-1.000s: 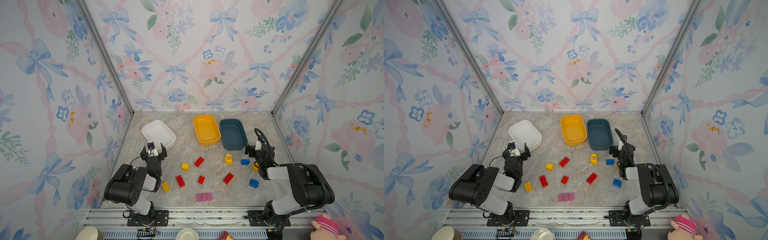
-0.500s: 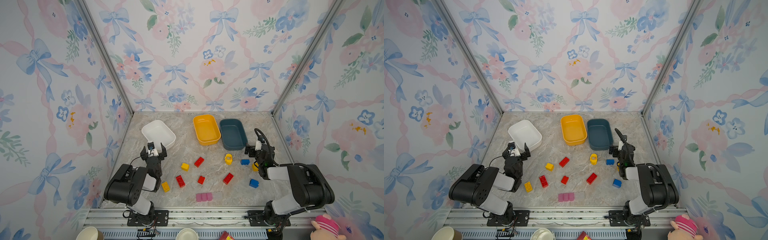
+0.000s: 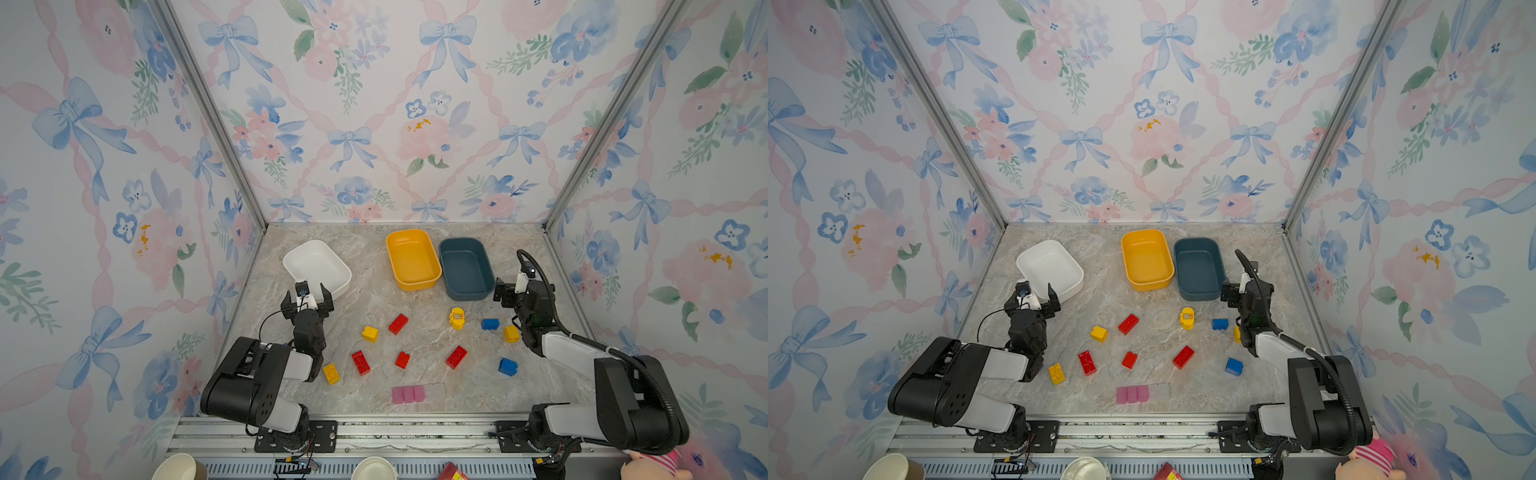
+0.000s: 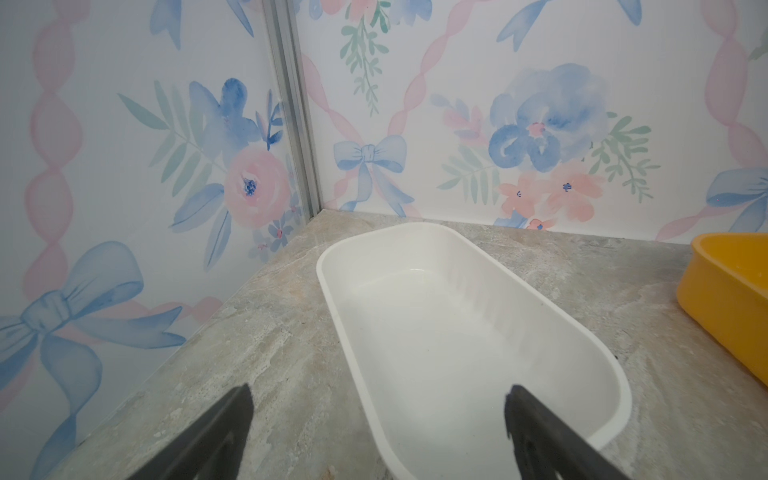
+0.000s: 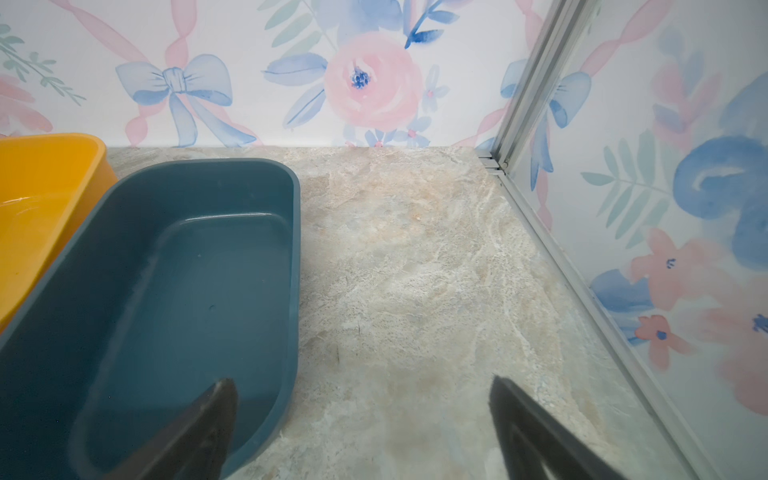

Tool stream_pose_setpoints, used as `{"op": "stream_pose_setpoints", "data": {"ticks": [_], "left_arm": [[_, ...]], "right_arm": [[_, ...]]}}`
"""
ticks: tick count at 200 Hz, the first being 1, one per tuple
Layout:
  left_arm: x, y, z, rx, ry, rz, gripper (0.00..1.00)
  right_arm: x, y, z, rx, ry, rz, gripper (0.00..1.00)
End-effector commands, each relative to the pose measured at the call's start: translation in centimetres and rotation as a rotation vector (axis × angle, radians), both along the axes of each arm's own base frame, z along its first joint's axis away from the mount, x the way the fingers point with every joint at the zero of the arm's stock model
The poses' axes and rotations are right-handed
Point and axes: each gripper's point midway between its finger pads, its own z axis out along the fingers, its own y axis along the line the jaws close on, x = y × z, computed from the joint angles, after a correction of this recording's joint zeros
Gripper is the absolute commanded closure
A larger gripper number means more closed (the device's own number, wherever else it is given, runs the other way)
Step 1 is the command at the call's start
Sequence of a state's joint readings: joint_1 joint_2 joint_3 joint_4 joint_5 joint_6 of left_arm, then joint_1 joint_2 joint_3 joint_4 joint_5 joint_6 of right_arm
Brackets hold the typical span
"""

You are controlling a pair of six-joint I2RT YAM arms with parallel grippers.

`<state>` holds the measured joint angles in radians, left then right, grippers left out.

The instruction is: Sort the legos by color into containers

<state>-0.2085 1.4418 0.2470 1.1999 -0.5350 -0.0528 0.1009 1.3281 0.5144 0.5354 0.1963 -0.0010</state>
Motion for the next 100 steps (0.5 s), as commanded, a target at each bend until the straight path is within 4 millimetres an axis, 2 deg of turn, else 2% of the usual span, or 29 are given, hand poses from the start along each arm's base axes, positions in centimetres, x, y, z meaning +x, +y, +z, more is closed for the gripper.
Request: {"op": "stream_pose_setpoints", "data": {"ticks": [1, 30, 48, 65, 70, 74, 100], "left_arm": [[1.0, 0.2, 1.7, 0.036, 0.048, 0.04, 0.04], [2.1, -0.1, 4.0, -0.007, 0.102, 0.031, 0.04], [2.8, 0.1, 4.2, -0.077, 0.171, 0.017, 0.04], [3.2, 1.5, 4.2, -0.175, 0.221, 0.042, 0.06], [3.2, 2.0, 3.5, -0.206, 0.249, 0.049, 0.07], [3.7, 2.5, 4.4, -0.238, 0.237, 0.052, 0.07], [4.4, 4.4, 3.0, -0.378, 0.312, 0.054, 0.11]], "right_arm": [[-1.0, 0.7, -0.7, -0.051, 0.145, -0.017, 0.03], [-1.0, 2.1, 0.8, -0.069, 0.211, 0.0, 0.03], [-1.2, 3.0, 1.8, -0.055, 0.238, 0.022, 0.03], [-1.5, 4.2, 2.7, -0.027, 0.255, 0.058, 0.03], [-1.6, 4.5, 2.9, -0.019, 0.263, 0.07, 0.03], [-1.6, 4.8, 3.1, -0.012, 0.266, 0.079, 0.03], [-2.0, 6.4, 3.8, 0.039, 0.291, 0.13, 0.03]]}}
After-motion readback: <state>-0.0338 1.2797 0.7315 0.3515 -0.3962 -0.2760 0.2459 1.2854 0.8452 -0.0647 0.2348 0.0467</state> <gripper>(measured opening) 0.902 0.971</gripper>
